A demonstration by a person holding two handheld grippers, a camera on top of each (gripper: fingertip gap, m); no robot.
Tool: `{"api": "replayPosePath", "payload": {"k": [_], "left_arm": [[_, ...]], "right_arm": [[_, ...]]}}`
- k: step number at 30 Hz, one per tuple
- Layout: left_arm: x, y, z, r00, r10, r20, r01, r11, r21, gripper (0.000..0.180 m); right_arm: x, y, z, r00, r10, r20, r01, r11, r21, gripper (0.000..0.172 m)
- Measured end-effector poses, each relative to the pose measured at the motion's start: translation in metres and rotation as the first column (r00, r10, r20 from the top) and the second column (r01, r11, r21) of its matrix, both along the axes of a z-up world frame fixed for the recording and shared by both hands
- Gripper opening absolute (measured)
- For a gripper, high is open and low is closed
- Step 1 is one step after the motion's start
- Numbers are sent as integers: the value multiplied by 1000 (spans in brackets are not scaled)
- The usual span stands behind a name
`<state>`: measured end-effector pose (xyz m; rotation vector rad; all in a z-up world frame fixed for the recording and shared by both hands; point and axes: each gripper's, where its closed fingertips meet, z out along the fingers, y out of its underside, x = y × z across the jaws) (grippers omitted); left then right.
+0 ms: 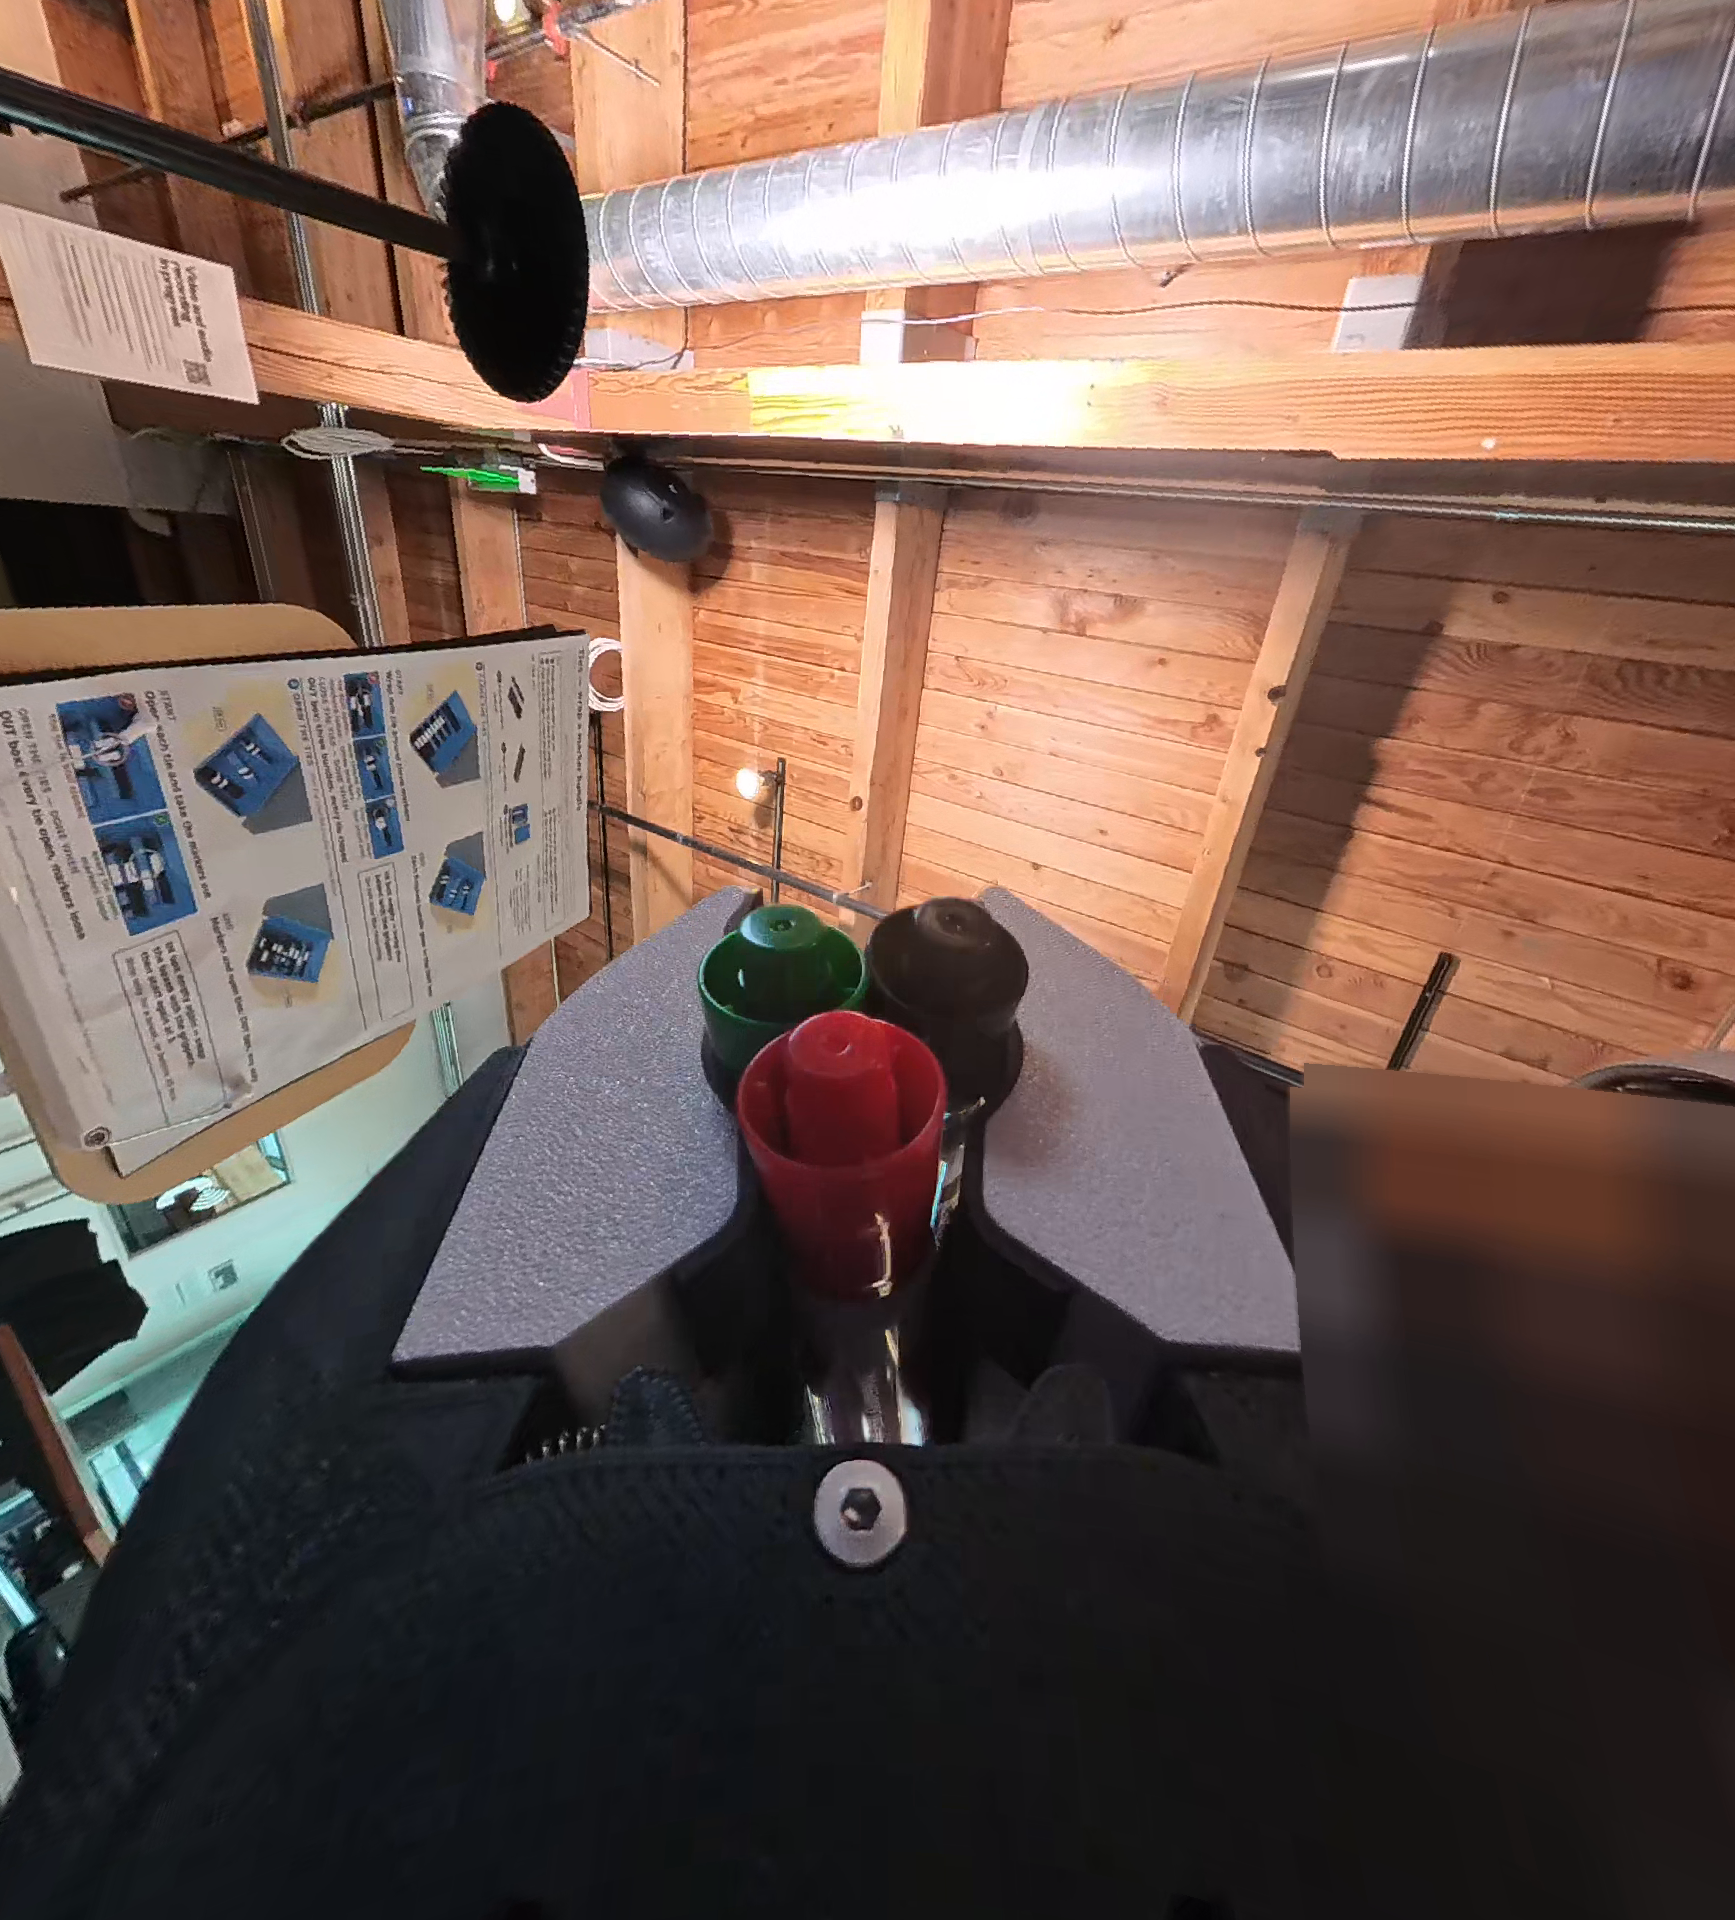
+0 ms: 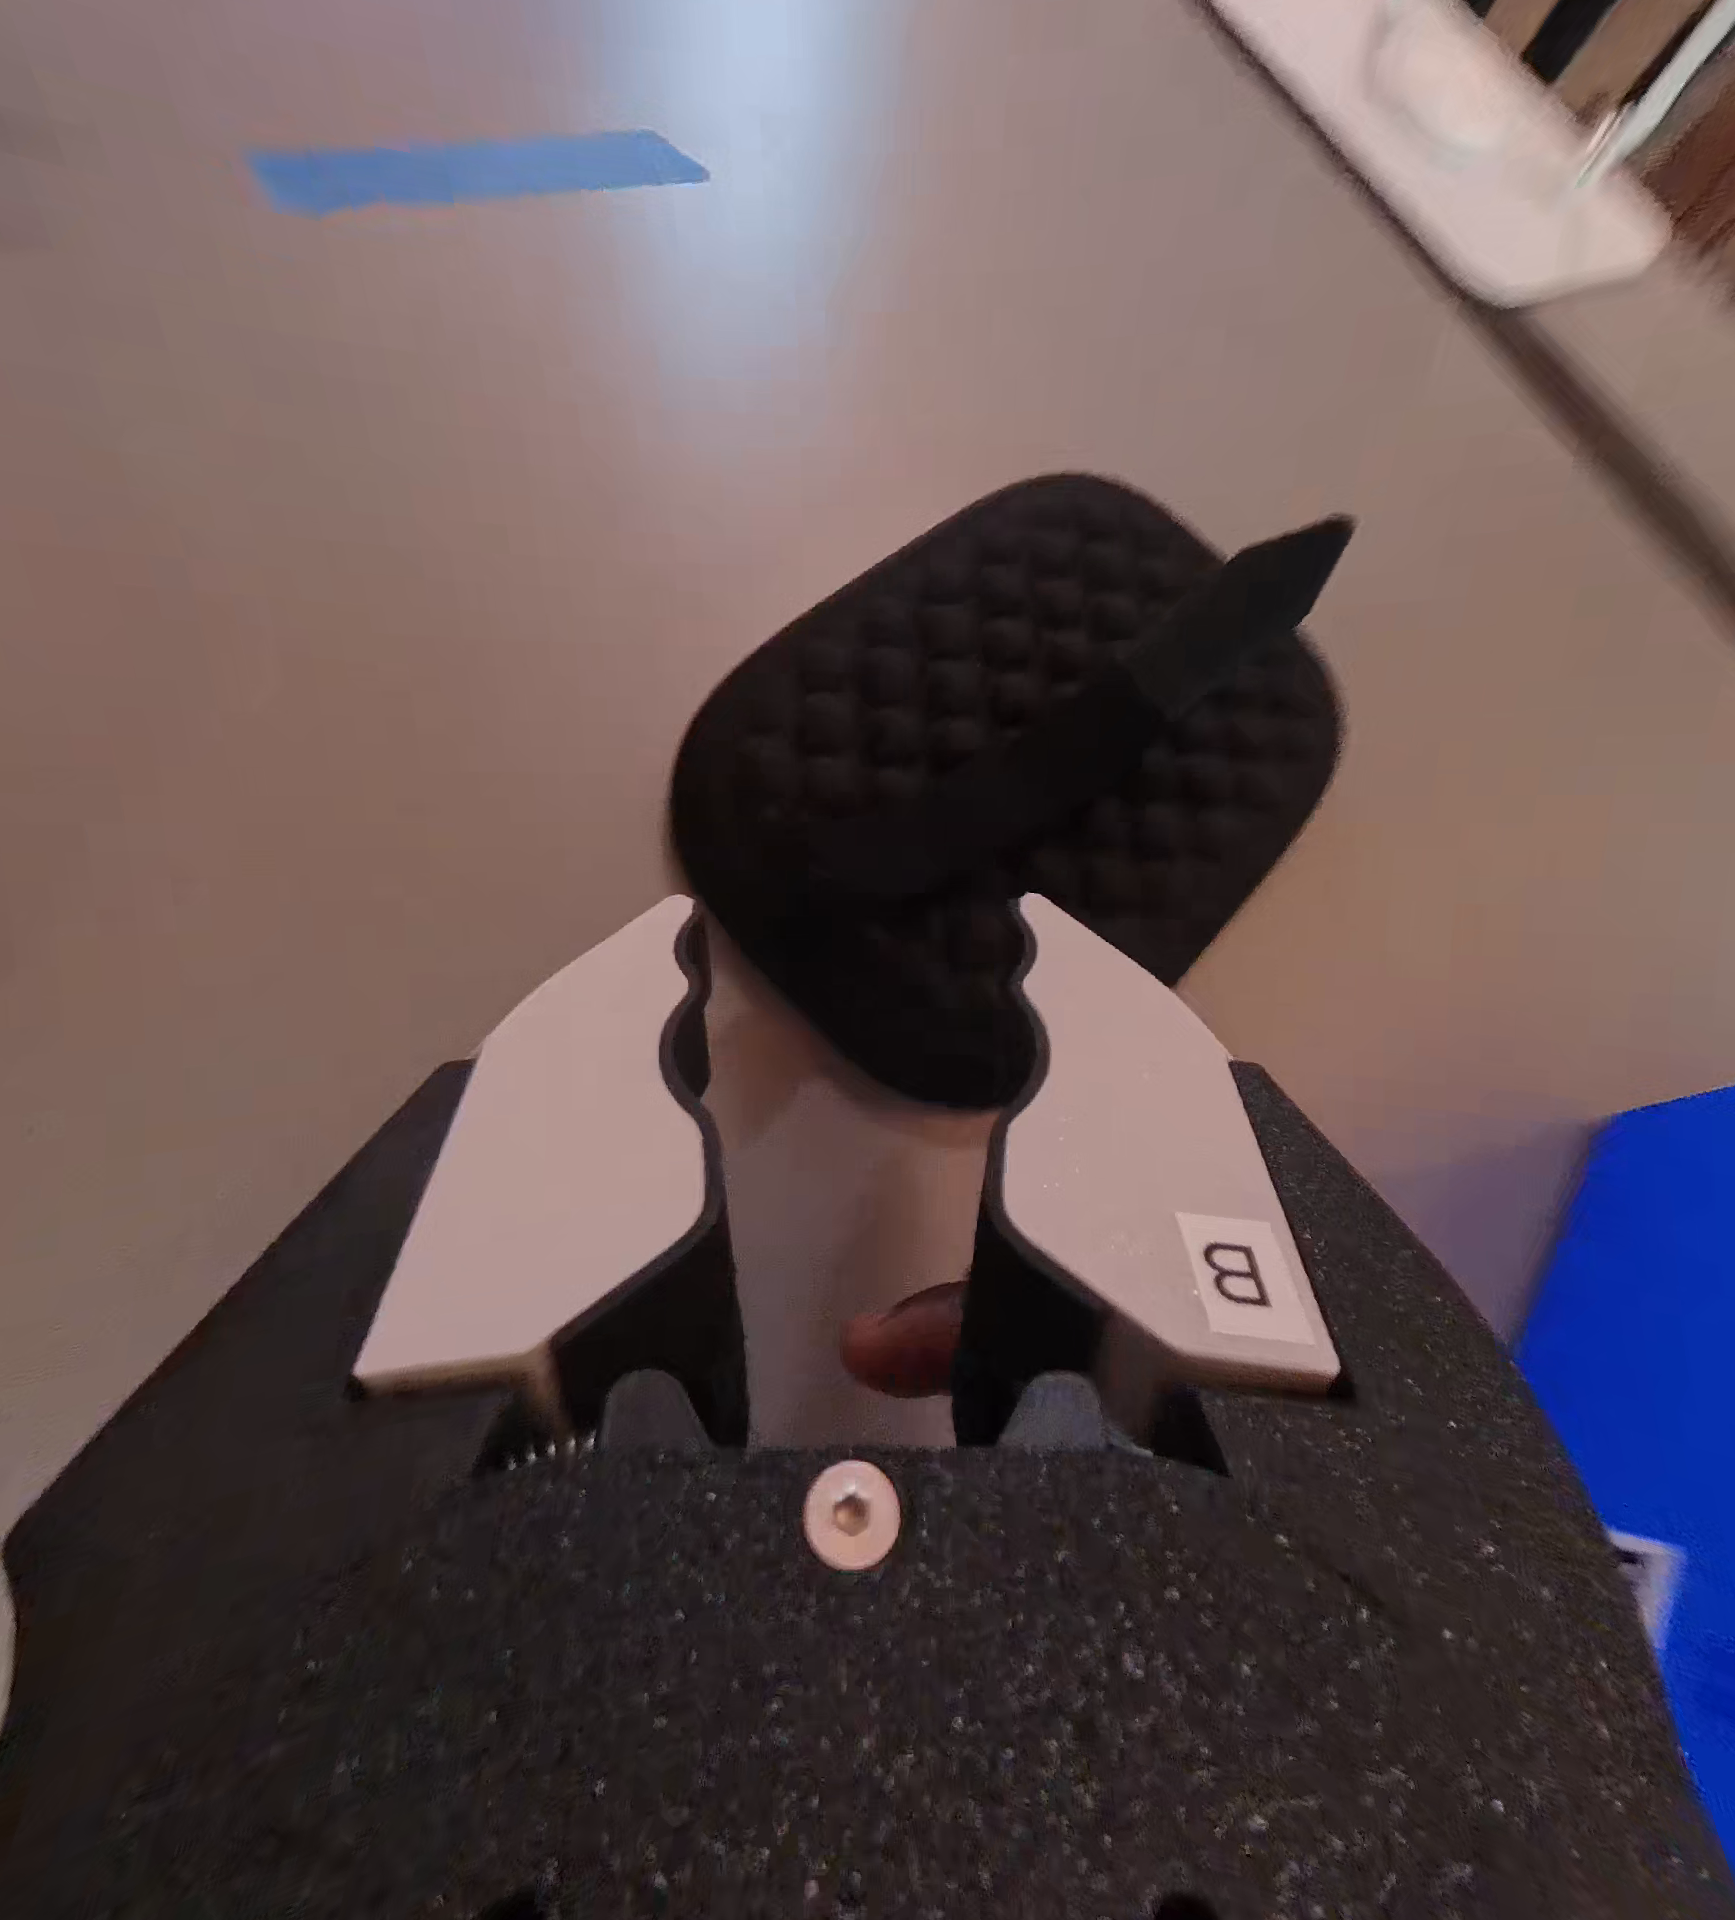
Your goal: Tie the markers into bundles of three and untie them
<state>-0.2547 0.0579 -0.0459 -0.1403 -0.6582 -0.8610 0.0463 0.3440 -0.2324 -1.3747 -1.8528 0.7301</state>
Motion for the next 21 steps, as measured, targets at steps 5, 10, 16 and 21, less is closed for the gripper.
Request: {"api": "replayPosePath", "payload": {"k": [5,10,16,21], "left_arm": [[-1,12,-5,997,-58,52,57,998,25,38],[-3,18,-8,998,-22,57,21,1000,16,38],[-1,15,9,991,125,-48,-126,992,-24,38],[6,13,27,964,212,-163,-216,976,-3,38]], "right_arm": [[-17,8,-4,990,136,-42,-119,954,275,25],[-58,-18,40,969,203,-142,-171,963,209,2],[-115,-130,128,883,408,-231,-425,905,-30,2],[-138,-204,169,804,526,-276,-571,814,-112,2]]}}
